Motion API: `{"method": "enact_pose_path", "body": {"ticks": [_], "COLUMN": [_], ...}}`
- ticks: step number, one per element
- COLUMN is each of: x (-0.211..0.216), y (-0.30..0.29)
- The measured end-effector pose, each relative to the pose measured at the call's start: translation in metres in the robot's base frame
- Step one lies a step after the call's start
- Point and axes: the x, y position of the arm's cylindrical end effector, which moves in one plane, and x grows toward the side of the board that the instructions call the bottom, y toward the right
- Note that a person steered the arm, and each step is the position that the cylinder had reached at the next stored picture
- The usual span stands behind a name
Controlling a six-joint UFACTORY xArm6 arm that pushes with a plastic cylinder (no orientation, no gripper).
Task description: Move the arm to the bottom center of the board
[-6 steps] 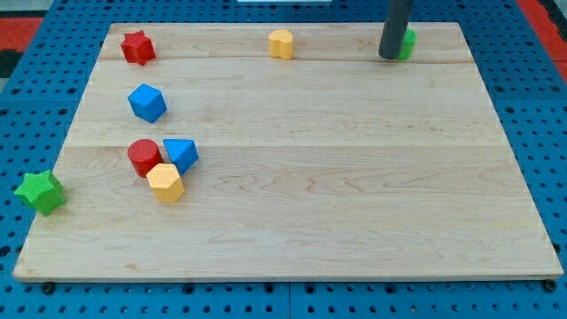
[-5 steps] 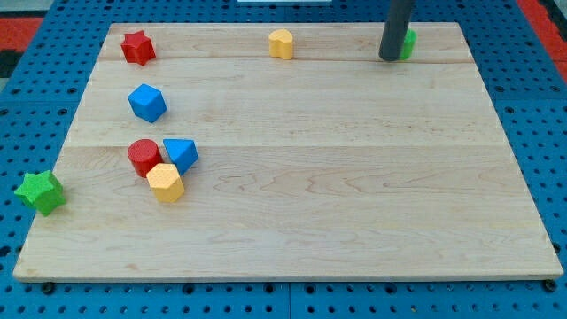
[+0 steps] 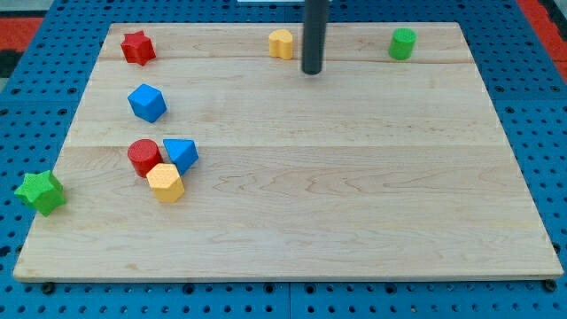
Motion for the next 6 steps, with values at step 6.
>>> {"method": "enact_pose_path", "body": {"ticks": [6], "x": [0.311], "y": [-0.055]}}
